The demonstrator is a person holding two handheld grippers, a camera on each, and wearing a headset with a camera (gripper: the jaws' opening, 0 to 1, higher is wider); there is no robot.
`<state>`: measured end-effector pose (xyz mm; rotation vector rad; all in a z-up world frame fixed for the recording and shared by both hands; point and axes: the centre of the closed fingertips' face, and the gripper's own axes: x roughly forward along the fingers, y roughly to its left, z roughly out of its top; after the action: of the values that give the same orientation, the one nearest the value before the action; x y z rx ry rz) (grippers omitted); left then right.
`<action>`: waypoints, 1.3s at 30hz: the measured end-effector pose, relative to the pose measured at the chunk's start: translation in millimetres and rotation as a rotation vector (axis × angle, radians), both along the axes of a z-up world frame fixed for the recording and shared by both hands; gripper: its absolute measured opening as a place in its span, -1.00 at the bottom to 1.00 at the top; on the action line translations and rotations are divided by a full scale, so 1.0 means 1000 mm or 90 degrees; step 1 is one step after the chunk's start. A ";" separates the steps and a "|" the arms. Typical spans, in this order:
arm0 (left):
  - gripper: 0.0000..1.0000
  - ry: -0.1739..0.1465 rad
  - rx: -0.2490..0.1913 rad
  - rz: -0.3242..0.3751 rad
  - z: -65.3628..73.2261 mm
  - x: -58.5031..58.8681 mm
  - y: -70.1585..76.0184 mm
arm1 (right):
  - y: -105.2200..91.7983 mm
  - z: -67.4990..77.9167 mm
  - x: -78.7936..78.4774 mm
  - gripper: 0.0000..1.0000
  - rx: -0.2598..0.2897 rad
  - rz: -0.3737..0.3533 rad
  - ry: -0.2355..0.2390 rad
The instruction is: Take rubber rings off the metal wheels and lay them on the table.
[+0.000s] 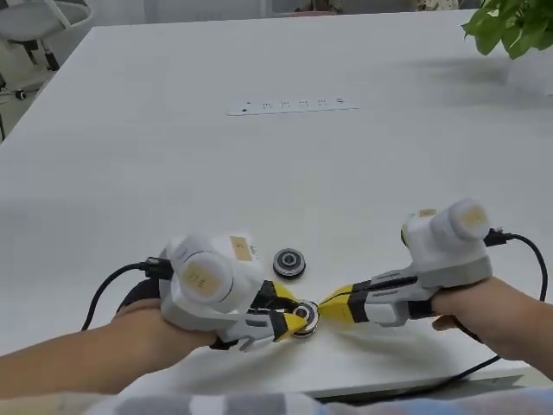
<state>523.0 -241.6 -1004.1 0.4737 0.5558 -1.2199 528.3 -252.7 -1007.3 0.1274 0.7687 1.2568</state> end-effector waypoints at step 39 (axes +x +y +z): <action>-0.75 0.004 -0.004 0.003 0.007 -0.006 -0.006 | 0.013 0.005 -0.016 -1.00 0.023 0.042 0.014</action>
<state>516.7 -247.9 -996.7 0.4639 0.5576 -1.2191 512.3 -240.1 -1002.0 0.1460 0.7746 1.3343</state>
